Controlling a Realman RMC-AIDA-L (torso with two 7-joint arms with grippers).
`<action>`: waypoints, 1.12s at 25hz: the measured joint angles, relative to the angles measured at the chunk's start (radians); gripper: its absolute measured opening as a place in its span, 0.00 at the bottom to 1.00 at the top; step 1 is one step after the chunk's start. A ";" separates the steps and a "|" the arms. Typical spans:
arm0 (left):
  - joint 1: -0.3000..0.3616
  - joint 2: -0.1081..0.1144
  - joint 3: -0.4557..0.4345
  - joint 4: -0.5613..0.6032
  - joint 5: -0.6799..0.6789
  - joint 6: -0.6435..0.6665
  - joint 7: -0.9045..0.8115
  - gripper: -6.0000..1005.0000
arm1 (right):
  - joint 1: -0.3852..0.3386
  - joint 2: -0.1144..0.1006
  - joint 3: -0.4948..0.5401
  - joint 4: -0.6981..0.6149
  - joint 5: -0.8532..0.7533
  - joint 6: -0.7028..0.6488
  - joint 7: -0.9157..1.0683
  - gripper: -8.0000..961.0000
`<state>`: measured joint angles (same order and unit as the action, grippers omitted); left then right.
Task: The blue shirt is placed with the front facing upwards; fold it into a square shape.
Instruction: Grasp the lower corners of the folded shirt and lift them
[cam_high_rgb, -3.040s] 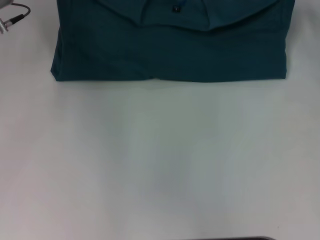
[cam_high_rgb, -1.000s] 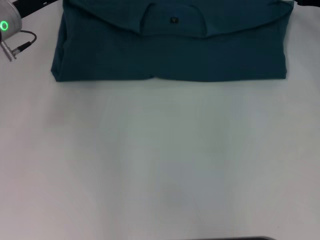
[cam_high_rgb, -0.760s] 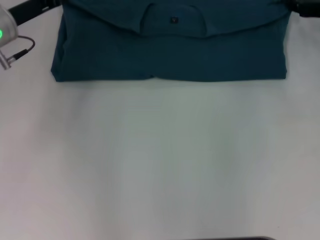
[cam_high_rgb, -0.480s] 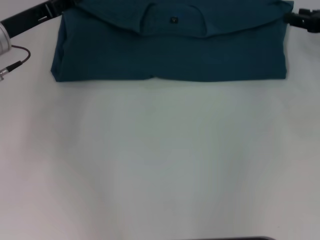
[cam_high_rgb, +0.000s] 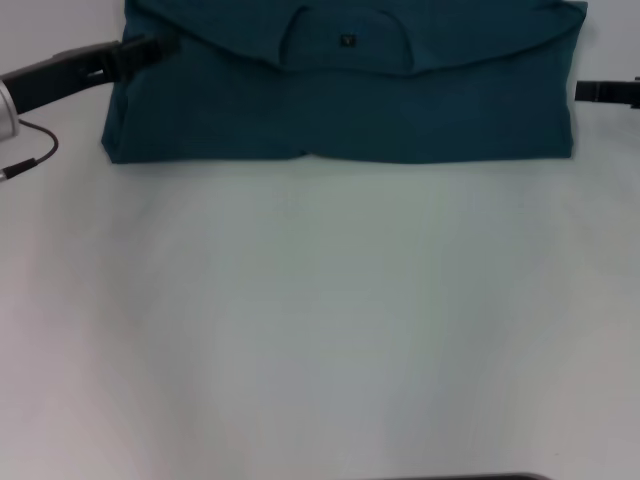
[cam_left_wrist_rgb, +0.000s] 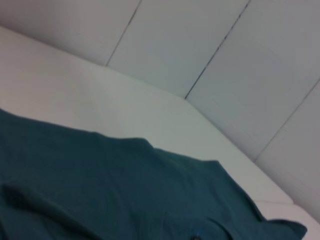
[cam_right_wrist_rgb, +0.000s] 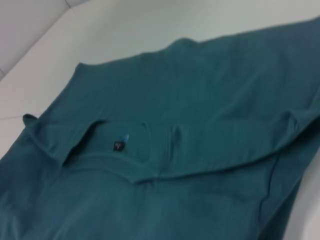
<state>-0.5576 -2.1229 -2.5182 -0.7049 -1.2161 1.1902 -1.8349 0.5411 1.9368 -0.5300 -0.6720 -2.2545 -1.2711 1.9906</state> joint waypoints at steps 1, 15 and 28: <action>0.004 0.004 0.012 0.000 0.000 0.001 -0.003 0.57 | 0.000 0.000 0.000 0.000 0.000 0.000 0.000 0.58; 0.030 0.018 0.041 -0.001 0.003 0.003 -0.007 0.57 | 0.016 0.013 -0.001 0.058 -0.043 0.055 0.043 0.57; 0.025 0.018 0.041 0.002 0.016 -0.002 -0.008 0.57 | 0.046 0.030 -0.039 0.123 -0.044 0.160 0.035 0.57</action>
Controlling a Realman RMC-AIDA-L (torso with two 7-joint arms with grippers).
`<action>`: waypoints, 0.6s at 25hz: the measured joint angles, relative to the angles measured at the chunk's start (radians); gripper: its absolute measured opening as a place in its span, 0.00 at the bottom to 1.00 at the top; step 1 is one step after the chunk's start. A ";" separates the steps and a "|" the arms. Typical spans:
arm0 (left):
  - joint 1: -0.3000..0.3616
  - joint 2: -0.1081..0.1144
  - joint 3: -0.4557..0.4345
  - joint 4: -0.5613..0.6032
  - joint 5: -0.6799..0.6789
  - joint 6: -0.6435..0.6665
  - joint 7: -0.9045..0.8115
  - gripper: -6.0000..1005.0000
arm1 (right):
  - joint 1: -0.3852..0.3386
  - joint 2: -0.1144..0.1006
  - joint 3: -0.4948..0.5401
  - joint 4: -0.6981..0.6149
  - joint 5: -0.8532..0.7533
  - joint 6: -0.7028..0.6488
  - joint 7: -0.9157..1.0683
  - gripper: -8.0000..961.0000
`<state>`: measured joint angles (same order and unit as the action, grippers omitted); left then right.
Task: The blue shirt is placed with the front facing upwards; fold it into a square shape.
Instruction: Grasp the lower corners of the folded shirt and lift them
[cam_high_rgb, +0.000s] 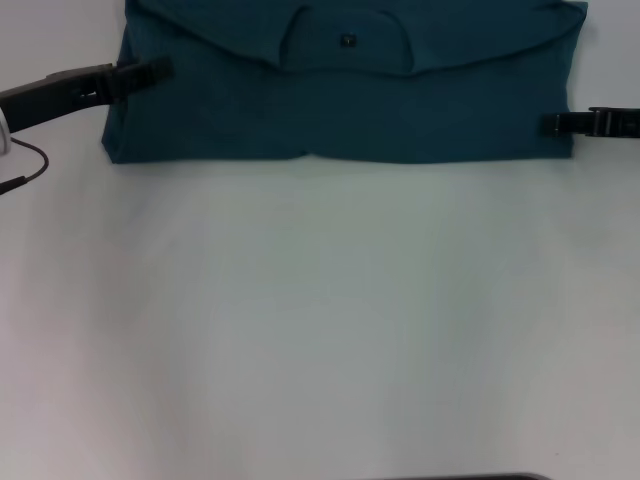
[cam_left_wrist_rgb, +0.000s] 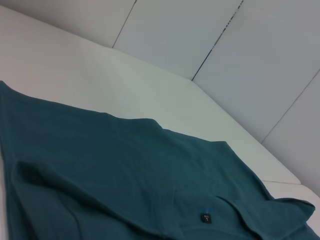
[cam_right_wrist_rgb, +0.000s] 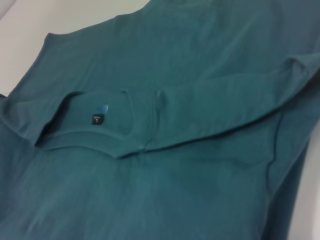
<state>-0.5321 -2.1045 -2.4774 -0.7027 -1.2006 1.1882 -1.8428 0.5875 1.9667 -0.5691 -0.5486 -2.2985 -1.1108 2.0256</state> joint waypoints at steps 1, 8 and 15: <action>-0.002 0.000 0.000 0.002 0.001 -0.001 0.000 0.57 | 0.002 0.000 -0.001 0.002 0.000 0.001 -0.001 0.57; -0.004 -0.002 0.000 0.004 0.002 -0.006 0.000 0.57 | 0.006 0.003 -0.003 0.005 0.005 0.002 -0.002 0.54; -0.005 -0.003 0.000 0.005 0.008 -0.008 0.000 0.57 | 0.007 0.006 -0.003 0.006 0.006 0.000 -0.002 0.49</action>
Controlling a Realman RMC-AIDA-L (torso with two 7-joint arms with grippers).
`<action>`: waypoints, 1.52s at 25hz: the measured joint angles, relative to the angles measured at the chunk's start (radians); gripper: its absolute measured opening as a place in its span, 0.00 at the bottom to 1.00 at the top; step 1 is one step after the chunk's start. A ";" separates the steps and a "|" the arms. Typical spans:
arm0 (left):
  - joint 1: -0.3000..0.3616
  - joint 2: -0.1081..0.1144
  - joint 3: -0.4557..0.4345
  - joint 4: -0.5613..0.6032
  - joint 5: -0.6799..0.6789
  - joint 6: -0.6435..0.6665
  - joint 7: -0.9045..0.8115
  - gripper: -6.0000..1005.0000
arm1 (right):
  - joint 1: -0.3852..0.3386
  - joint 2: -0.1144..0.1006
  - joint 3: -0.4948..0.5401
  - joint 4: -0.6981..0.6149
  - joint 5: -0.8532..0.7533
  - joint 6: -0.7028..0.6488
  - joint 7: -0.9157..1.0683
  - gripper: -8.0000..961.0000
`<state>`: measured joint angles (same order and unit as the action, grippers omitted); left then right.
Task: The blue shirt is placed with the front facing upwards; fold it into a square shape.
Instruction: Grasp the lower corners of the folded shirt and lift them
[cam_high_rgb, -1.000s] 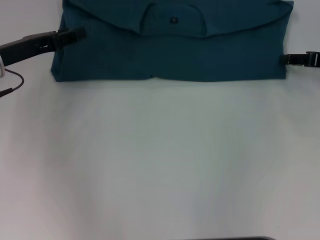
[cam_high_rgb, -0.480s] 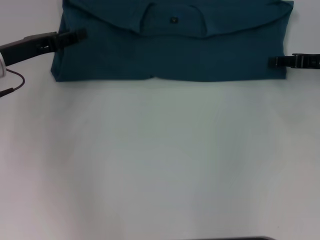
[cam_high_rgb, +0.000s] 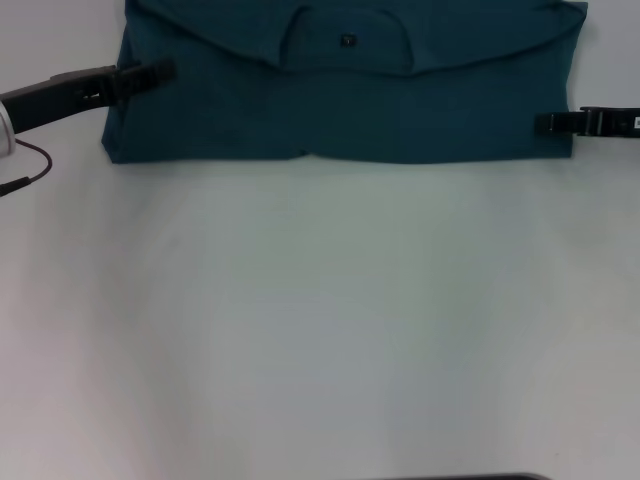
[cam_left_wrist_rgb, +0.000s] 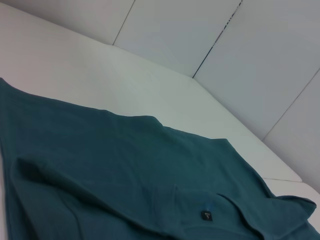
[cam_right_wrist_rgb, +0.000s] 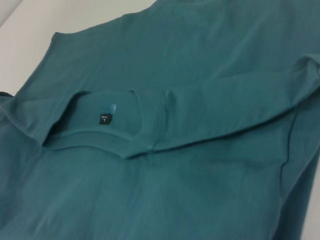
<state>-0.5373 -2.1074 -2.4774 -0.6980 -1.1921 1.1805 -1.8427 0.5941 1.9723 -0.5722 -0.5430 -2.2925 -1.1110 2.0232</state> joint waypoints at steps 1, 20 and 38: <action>0.000 0.000 0.000 0.000 0.000 0.000 0.000 0.57 | 0.002 0.000 0.000 0.000 -0.002 -0.003 0.000 0.49; -0.001 0.000 0.000 0.002 0.004 -0.001 -0.001 0.57 | 0.004 -0.006 -0.027 0.012 0.001 -0.005 0.004 0.07; 0.014 0.010 0.000 0.011 0.146 -0.104 -0.038 0.57 | 0.005 -0.011 -0.023 0.005 0.004 -0.006 0.008 0.03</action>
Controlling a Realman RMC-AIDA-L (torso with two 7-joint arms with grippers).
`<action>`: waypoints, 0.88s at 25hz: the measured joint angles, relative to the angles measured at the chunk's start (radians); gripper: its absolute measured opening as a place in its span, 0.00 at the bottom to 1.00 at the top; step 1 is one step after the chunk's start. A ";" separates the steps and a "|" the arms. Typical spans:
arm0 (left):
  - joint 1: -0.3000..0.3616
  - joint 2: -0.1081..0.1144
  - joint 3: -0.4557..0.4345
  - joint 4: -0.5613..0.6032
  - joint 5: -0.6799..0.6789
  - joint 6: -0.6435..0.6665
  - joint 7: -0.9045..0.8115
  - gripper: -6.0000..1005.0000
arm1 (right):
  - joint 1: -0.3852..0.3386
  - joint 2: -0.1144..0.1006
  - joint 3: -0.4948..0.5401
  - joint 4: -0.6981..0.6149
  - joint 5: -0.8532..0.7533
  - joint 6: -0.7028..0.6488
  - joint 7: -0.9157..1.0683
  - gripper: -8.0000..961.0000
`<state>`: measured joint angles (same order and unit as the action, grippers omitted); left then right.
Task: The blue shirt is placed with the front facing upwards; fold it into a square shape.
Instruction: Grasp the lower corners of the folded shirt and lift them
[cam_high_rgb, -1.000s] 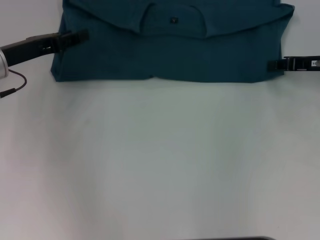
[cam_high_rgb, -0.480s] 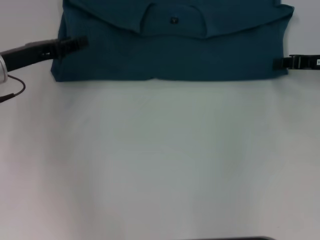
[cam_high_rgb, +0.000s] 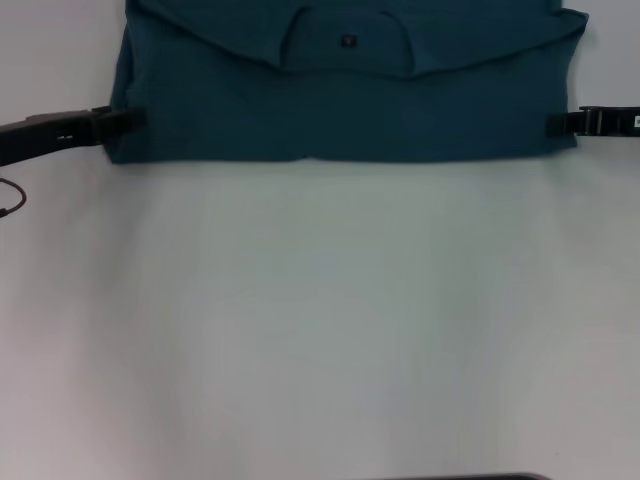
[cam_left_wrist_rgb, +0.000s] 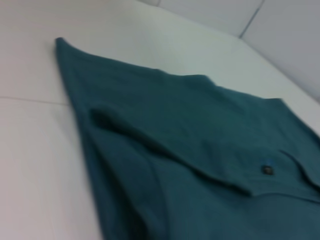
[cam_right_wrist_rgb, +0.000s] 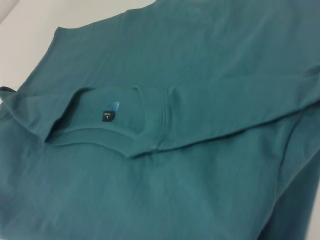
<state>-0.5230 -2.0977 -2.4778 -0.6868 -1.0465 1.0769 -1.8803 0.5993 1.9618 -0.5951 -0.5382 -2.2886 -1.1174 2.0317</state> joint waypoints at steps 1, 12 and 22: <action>0.000 -0.001 0.000 0.003 0.005 -0.014 0.000 0.57 | 0.000 0.000 0.000 0.000 0.000 -0.001 0.000 0.03; -0.016 -0.009 0.000 0.033 0.038 -0.069 0.003 0.57 | 0.002 0.000 0.000 0.005 0.000 0.002 0.001 0.03; -0.019 -0.012 0.028 0.033 0.040 -0.078 0.000 0.57 | 0.006 0.000 -0.002 0.006 -0.002 0.007 0.001 0.03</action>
<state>-0.5416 -2.1098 -2.4501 -0.6534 -1.0063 0.9990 -1.8799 0.6048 1.9619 -0.5967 -0.5318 -2.2901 -1.1106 2.0325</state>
